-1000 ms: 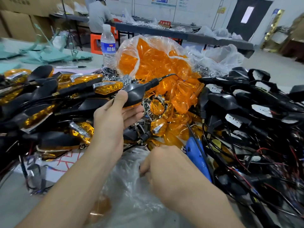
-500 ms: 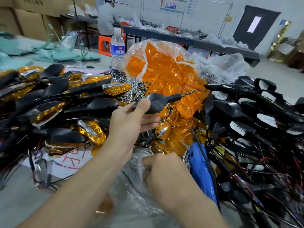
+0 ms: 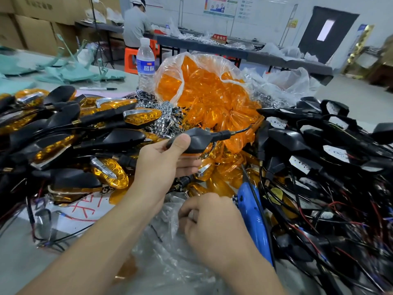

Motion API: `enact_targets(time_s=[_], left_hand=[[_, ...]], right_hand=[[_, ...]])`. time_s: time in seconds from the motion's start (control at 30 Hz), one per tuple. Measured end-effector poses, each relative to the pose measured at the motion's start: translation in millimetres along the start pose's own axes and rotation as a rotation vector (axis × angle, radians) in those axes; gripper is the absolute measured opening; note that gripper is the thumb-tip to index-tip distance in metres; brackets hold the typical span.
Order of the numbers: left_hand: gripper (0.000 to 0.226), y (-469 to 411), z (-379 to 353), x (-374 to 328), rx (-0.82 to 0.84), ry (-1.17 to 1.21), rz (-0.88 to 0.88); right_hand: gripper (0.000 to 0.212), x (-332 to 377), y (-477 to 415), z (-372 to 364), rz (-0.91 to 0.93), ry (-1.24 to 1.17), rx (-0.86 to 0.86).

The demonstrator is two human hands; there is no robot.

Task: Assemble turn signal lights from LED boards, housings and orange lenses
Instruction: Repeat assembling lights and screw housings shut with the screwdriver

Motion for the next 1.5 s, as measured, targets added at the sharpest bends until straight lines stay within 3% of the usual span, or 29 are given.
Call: enact_targets(time_s=[0.2,0.33,0.4,0.53,0.63,0.8,1.27,1.5], left_hand=[[0.047,1,-2,-1,0.030,-0.067,-0.068],[0.029,5,-5,0,0.114,-0.134,-0.135],[0.023,8,-8,2,0.171,-0.195,-0.166],[0.040,15,-16,1,0.289,-0.305,-0.264],[0.030,19,-24,-3,0.393,-0.363,-0.305],[0.030,21,-25,-3,0.430,-0.312,-0.267],[0.024,25,-26,-4,0.409,-0.435,-0.318],[0.019,26,-26,-6,0.392,-0.523,-0.337]], right_hand=[[0.023,-18,-6,25,0.006,-0.590,-0.245],[0.027,-26,-9,47,0.007,-1.011,-0.380],[0.024,-30,-14,51,-0.013,-1.142,-0.378],[0.021,-25,-19,52,0.000,-1.256,-0.276],[0.021,-26,-21,51,-0.003,-1.225,-0.301],[0.021,-31,-20,53,-0.037,-1.227,-0.339],[0.022,-41,-19,54,0.030,-0.949,-0.443],[0.022,-45,-22,51,0.044,-1.043,-0.425]])
Point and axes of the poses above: each hand's wrist, its own y-axis away from the middle knuckle, its own z-axis out of the back of the hand, x = y × z, the point moved 4 cm from there along -y, towards the middle knuckle, and after that the axes turned 15 degrees about -z, right-handed, at the moved point
